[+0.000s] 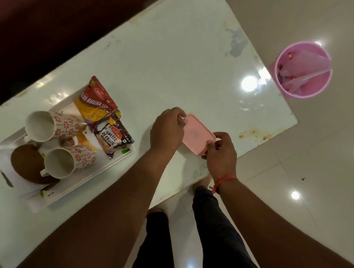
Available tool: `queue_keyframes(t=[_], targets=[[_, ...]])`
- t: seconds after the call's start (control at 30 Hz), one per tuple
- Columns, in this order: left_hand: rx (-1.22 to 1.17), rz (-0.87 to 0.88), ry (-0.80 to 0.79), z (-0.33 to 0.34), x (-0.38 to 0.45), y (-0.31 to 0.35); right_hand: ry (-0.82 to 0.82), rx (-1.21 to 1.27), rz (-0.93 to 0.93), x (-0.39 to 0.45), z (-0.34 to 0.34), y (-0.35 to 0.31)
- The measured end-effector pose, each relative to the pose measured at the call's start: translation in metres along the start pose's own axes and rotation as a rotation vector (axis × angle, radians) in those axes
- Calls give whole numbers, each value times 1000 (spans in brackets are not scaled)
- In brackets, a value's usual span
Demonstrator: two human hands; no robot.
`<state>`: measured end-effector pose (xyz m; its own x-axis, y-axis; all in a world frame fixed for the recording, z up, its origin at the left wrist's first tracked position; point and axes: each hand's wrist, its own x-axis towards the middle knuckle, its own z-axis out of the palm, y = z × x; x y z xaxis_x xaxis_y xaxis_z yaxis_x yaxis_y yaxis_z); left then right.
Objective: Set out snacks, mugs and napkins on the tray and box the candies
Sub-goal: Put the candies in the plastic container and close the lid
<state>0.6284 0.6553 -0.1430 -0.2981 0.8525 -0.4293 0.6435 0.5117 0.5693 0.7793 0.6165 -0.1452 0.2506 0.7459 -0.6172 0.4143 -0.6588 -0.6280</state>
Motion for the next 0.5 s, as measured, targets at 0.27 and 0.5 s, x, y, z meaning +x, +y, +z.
queue_keyframes(t=[0.27,0.5], targets=[[229,97,42,-82,84,-18,-195,208,68,21,76,-83],[275,100,93,-100,102,-29,-237,230,131,23,101,-109]])
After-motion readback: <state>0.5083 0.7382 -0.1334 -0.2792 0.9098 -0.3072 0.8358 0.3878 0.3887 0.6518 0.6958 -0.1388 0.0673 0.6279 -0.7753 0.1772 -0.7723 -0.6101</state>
